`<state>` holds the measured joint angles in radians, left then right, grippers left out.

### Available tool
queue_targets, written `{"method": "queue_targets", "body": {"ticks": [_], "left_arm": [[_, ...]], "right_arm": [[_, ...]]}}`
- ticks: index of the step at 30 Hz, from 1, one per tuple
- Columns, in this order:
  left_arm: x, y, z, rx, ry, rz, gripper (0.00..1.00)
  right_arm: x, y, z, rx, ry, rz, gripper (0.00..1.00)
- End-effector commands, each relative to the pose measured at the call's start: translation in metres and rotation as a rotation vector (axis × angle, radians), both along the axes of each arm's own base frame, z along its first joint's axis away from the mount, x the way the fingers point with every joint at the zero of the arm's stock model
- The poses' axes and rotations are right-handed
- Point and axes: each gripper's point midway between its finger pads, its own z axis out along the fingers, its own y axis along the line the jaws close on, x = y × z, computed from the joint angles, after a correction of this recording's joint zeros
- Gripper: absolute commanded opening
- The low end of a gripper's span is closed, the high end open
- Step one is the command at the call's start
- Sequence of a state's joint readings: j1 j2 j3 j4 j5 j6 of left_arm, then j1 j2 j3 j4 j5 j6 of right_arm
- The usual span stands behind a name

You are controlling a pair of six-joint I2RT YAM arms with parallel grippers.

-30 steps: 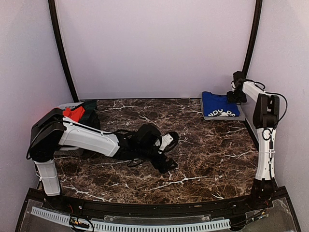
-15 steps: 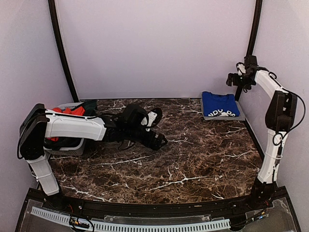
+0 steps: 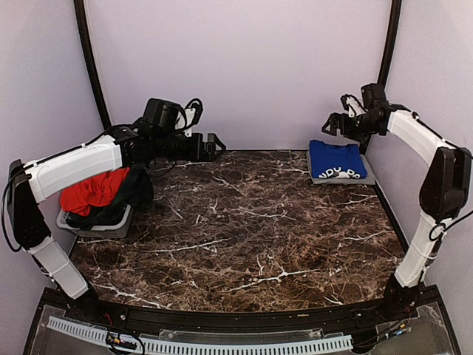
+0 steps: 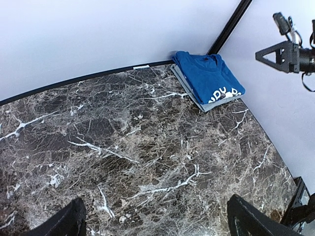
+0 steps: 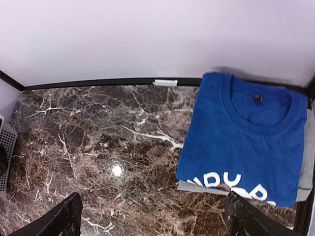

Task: Fold and stack the mixed laundry pile
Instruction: Adjust the square-folded T-shirt at the corner of the board.

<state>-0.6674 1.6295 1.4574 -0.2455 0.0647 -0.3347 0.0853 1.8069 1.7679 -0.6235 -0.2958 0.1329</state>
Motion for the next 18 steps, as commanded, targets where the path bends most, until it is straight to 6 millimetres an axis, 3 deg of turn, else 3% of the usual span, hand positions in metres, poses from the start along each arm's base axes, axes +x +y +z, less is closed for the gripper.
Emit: {"method": "queue_targets", "body": {"ticks": [1,6,11,18], "left_arm": [[-0.021,0.009,-0.001,-0.02,0.062,-0.007,0.99],[-0.031,0.009,-0.014,-0.06,0.088,-0.02,0.99],[-0.034,0.009,-0.027,-0.068,0.112,-0.019,0.99],[-0.032,0.008,-0.033,-0.058,0.113,-0.019,0.99]], "right_arm": [[-0.004,-0.034,-0.058,0.052,0.148,-0.131,0.95],[-0.008,-0.094,-0.101,0.234,0.2,-0.284,0.77],[-0.009,-0.142,-0.12,0.206,0.21,-0.432,0.59],[0.002,-0.172,-0.141,0.182,0.233,-0.514,0.43]]}}
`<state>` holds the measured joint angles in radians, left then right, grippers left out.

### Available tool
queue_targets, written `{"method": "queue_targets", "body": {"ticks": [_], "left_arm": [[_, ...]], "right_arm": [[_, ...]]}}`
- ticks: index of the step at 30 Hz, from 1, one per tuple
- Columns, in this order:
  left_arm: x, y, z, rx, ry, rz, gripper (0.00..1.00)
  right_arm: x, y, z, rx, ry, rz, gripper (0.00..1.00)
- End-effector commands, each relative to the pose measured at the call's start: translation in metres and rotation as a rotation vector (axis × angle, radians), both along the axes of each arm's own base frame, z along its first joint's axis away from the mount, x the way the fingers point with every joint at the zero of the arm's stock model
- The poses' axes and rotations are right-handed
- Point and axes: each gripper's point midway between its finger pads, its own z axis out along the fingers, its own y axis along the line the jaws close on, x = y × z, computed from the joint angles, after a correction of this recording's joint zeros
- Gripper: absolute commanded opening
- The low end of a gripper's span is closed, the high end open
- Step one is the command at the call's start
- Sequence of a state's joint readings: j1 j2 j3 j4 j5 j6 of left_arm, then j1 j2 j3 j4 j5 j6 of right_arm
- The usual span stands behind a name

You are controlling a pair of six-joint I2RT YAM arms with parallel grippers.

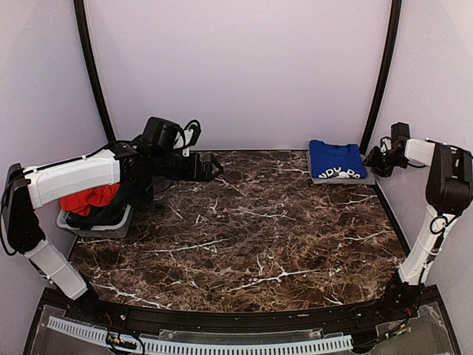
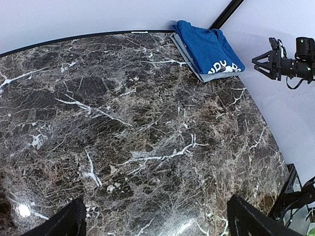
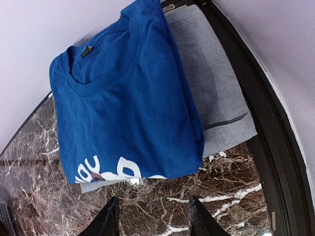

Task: Fold and stack the mixed laundry pile
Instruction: Adjust the square-folded T-shirt at the corner of the board.

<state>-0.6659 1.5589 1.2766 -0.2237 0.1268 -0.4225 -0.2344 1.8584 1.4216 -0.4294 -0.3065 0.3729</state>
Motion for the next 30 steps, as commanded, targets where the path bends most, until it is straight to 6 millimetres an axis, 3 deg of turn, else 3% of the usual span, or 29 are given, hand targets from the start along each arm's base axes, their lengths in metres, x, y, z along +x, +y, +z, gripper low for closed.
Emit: {"method": "queue_targets", "body": {"ticks": [1,16,20,25,30], "left_arm": [[0.0,-0.003,0.012,-0.033,-0.03,-0.011,0.99],[0.004,-0.008,0.007,-0.021,-0.025,-0.016,0.99],[0.008,-0.004,0.01,-0.006,-0.041,0.003,0.99],[0.011,-0.005,0.01,0.0,-0.046,0.006,0.99],[0.013,-0.007,0.008,-0.002,-0.044,0.003,0.99]], "right_arm": [[0.021,-0.017,-0.006,-0.019,-0.026,-0.043,0.42],[0.04,-0.029,-0.045,-0.021,0.029,-0.058,0.36],[0.047,-0.028,-0.045,-0.001,0.021,-0.057,0.26],[0.051,-0.028,-0.039,0.0,0.014,-0.054,0.0],[0.057,-0.034,-0.023,-0.032,-0.009,-0.065,0.0]]}}
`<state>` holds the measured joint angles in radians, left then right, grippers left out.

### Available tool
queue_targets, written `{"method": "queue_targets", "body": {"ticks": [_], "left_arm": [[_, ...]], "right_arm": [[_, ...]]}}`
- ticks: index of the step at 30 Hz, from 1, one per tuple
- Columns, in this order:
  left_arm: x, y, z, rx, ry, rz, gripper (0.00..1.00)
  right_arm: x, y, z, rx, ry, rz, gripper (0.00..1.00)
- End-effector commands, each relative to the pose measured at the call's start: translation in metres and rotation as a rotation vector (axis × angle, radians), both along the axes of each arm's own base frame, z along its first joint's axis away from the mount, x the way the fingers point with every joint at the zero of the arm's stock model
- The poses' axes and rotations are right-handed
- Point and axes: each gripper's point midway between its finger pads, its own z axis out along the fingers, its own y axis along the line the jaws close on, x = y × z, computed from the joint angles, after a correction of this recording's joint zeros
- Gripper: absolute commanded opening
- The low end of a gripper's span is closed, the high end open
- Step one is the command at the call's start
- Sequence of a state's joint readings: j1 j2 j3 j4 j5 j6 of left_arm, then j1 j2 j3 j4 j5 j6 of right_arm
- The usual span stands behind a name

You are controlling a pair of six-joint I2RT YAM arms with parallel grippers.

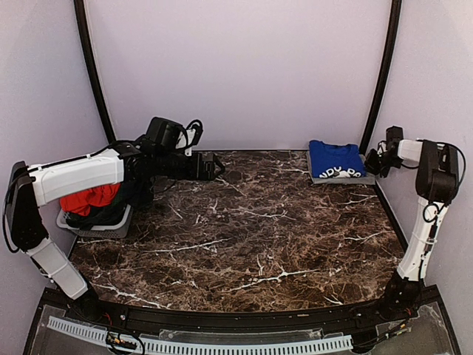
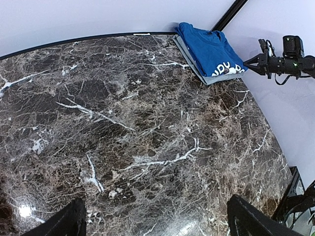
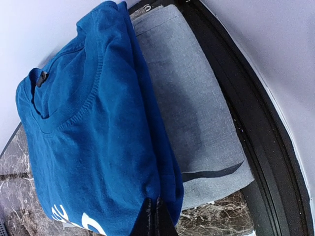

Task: Fold and stack the mixed laundry pile
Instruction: Adjust the square-folded T-shirt at the corner of the board.

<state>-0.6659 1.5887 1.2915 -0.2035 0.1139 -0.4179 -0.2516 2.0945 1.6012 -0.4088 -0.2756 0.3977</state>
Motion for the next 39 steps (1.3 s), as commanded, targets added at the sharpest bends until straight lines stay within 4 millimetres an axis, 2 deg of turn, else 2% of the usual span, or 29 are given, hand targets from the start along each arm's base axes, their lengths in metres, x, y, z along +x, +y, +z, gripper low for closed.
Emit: {"method": "queue_targets", "body": {"ticks": [1,5,15,18,23,25,27,28,31,36,39], "left_arm": [[0.005,-0.004,0.01,-0.005,-0.031,-0.006,0.99],[0.005,-0.003,0.009,-0.003,-0.03,-0.005,0.99],[0.005,-0.004,0.007,0.0,-0.026,-0.004,0.99],[0.004,-0.002,0.011,-0.002,-0.031,0.001,0.99],[0.003,0.005,0.012,0.007,-0.033,0.023,0.99],[0.001,0.008,0.014,0.007,-0.033,0.031,0.99],[0.0,0.011,0.016,0.01,-0.034,0.042,0.99],[0.001,0.014,0.018,0.013,-0.04,0.056,0.99],[0.003,0.024,0.022,0.04,-0.043,0.086,0.99],[0.013,0.055,0.024,0.103,-0.024,0.163,0.99],[0.019,0.073,0.036,0.12,-0.035,0.201,0.99]], "right_arm": [[0.014,-0.011,0.025,-0.042,-0.057,-0.013,0.0],[0.016,-0.016,0.024,-0.071,-0.034,-0.018,0.0],[-0.001,-0.029,-0.015,-0.152,0.077,-0.041,0.0],[-0.005,-0.034,-0.025,-0.18,0.126,-0.04,0.05],[-0.008,-0.044,-0.02,-0.252,0.165,-0.039,0.1],[-0.006,-0.041,-0.007,-0.251,0.142,-0.029,0.15],[-0.004,-0.033,0.013,-0.255,0.099,-0.011,0.24],[-0.003,-0.027,0.025,-0.257,0.072,0.003,0.31],[-0.001,-0.005,0.064,-0.249,-0.024,0.059,0.59],[-0.004,0.049,0.145,-0.198,-0.226,0.189,0.96],[-0.01,0.094,0.185,-0.201,-0.304,0.289,0.99]]}}
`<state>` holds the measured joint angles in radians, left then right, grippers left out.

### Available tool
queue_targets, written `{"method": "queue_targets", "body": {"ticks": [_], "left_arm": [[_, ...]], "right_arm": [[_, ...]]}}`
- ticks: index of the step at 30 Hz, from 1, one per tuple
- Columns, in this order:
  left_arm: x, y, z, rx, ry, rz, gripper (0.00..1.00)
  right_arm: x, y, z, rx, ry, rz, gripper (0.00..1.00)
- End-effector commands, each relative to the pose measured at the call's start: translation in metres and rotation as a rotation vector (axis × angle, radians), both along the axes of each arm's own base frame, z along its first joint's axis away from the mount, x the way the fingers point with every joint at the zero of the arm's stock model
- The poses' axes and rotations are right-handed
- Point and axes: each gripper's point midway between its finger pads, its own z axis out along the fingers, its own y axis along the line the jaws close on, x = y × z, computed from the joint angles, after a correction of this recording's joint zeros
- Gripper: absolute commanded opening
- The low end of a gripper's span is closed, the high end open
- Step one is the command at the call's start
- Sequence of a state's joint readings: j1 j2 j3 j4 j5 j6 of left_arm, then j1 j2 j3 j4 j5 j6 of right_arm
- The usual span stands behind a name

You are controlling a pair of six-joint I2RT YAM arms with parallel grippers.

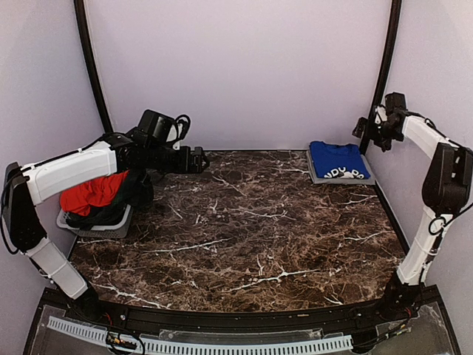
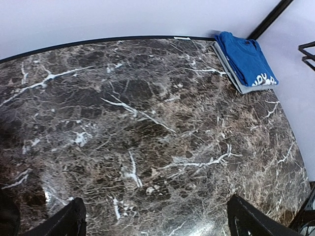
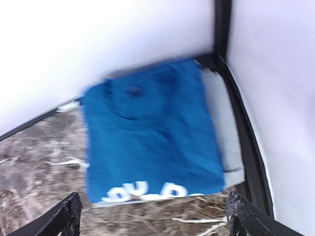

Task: Fold and stack the mixed laundry pile
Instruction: Reset both arms

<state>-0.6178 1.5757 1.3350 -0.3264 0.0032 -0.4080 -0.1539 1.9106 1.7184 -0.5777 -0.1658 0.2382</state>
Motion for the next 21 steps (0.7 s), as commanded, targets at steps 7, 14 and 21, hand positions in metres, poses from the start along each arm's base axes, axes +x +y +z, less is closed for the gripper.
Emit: {"method": "queue_targets", "body": {"ticks": [7,14,21], "left_arm": [[0.0,0.075,0.051,0.054,-0.087,0.159,0.99],[-0.027,0.072,-0.004,-0.007,0.029,0.141,0.99],[-0.054,0.069,-0.075,0.035,0.135,0.134,0.99]], "right_arm": [[-0.055,0.18,0.126,0.031,-0.294,0.447,0.99],[-0.14,0.256,0.089,0.064,-0.305,0.638,0.99],[-0.196,0.26,0.026,0.108,-0.254,0.653,0.99]]}}
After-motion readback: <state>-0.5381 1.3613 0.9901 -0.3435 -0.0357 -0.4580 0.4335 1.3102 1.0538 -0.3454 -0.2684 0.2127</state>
